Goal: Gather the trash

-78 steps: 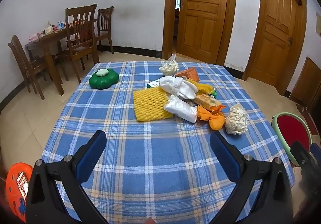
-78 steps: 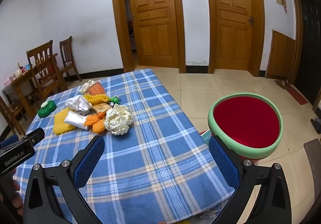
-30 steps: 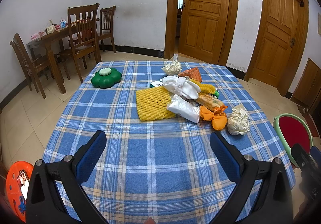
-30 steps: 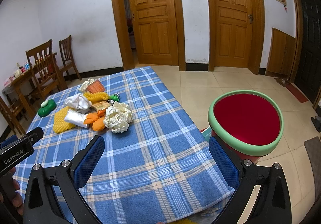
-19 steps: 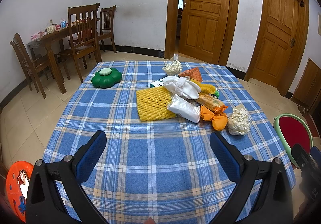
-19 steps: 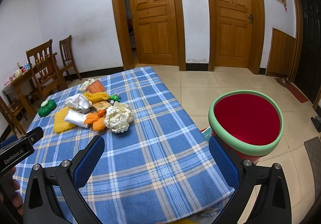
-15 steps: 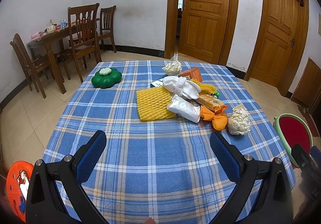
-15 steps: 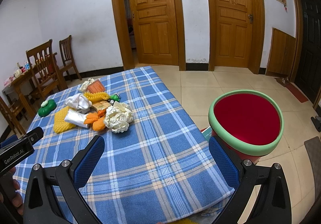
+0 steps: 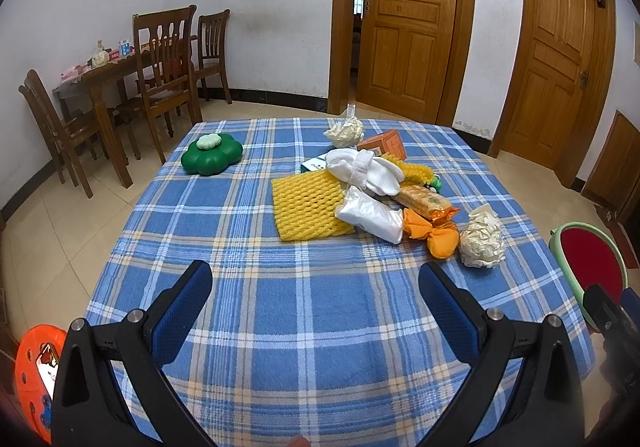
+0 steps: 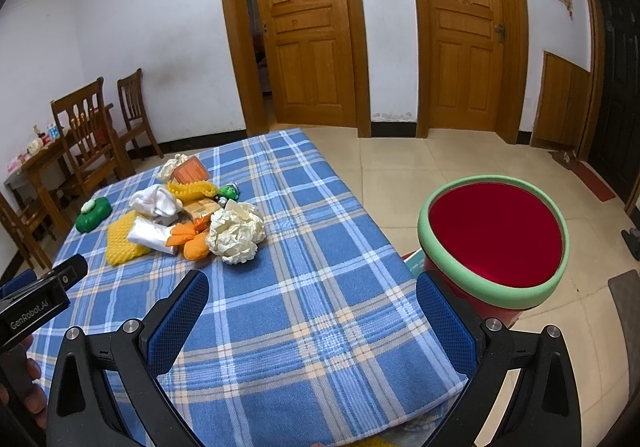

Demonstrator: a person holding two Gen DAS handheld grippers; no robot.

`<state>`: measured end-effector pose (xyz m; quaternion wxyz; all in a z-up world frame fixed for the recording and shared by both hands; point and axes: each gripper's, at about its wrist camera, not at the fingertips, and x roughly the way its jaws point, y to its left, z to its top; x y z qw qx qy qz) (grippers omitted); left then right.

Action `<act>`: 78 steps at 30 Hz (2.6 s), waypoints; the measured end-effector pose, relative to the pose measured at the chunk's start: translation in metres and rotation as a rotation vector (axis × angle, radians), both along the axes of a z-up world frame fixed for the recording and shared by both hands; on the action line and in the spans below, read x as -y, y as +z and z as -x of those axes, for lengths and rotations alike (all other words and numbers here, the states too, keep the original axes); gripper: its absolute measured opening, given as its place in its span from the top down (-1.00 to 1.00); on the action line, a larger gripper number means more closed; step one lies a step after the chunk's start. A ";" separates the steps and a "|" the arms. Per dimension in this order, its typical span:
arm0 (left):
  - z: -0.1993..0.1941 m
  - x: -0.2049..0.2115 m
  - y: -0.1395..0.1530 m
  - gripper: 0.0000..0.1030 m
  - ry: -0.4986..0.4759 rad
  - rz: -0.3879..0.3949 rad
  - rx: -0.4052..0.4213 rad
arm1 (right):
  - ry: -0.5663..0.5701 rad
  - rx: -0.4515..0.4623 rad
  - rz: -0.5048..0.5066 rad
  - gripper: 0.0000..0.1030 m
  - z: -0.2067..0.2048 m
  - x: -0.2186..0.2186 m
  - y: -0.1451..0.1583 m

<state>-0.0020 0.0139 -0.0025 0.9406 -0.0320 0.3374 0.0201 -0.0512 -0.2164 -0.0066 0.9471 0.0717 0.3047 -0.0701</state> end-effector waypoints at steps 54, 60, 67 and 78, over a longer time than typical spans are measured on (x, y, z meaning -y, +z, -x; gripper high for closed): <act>-0.136 -0.036 -0.059 0.55 -0.057 0.275 -0.210 | 0.248 -0.182 -0.112 -0.34 -0.122 -0.030 -0.039; -0.113 -0.038 -0.036 0.55 -0.059 0.249 -0.142 | 0.301 -0.175 -0.143 0.33 -0.119 -0.037 -0.036; -0.092 -0.037 -0.011 0.55 -0.078 0.239 -0.079 | 0.317 -0.133 -0.138 0.74 -0.108 -0.039 -0.027; -0.076 -0.005 0.011 0.55 -0.182 0.228 -0.047 | 0.262 -0.041 -0.161 0.86 -0.082 -0.013 -0.002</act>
